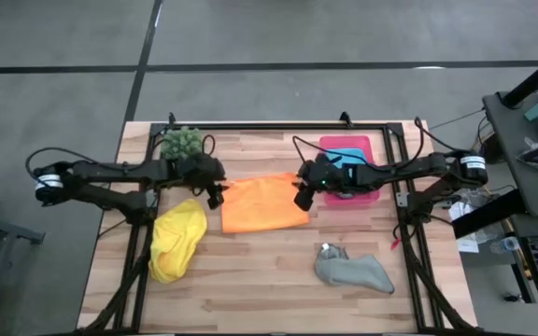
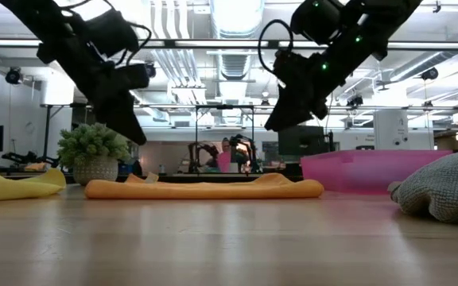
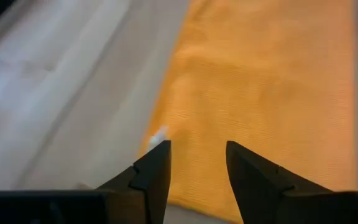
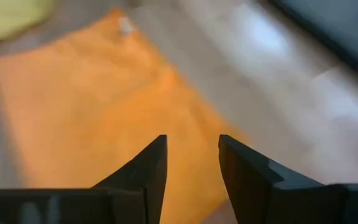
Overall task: Fold microfiber towels
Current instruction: Fold the orange microfiber cloth
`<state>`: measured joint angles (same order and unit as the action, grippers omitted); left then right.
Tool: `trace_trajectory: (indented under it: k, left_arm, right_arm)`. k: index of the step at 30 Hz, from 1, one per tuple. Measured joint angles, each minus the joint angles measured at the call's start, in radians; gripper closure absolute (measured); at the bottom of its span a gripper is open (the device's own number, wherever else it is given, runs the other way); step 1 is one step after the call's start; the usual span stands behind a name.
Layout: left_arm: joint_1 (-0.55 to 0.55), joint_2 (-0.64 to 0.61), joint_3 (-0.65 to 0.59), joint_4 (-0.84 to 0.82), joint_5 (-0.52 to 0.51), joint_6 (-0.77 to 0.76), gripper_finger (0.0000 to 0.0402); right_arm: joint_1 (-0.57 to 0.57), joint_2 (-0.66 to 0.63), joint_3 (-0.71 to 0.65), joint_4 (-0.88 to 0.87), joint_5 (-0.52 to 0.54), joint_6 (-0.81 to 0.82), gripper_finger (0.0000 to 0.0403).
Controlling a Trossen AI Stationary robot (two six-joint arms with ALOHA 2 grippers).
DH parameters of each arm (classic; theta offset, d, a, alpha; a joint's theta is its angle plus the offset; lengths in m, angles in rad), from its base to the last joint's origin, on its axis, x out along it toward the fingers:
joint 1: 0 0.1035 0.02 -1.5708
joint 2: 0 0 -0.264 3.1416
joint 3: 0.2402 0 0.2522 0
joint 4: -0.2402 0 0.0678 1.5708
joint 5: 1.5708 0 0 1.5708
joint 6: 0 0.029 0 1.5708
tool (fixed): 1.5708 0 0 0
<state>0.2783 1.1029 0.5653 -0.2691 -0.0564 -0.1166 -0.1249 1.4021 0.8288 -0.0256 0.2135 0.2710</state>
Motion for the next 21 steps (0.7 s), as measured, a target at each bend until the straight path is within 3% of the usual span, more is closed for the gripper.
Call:
trace_trajectory:
  k: [3,6,15,21]
  left_arm:
    - [-0.066,0.013,-0.001,0.035,-0.002,-0.035,0.0263]
    - [-0.135,0.053,-0.003,0.093,-0.008,-0.06,0.0263]
    - [-0.256,0.254,-0.002,0.258,-0.038,-0.123,0.0263]
    - [-0.281,0.356,-0.002,0.255,-0.046,-0.182,0.0263]
  right_arm:
    - [0.003,-0.001,0.0,-0.001,-0.131,0.063,0.0266]
    - [0.008,0.0,0.0,-0.002,-0.197,0.094,0.0266]
    - [0.027,0.0,0.0,0.0,-0.203,0.131,0.0266]
    - [0.036,0.0,0.0,0.001,-0.203,0.134,0.0266]
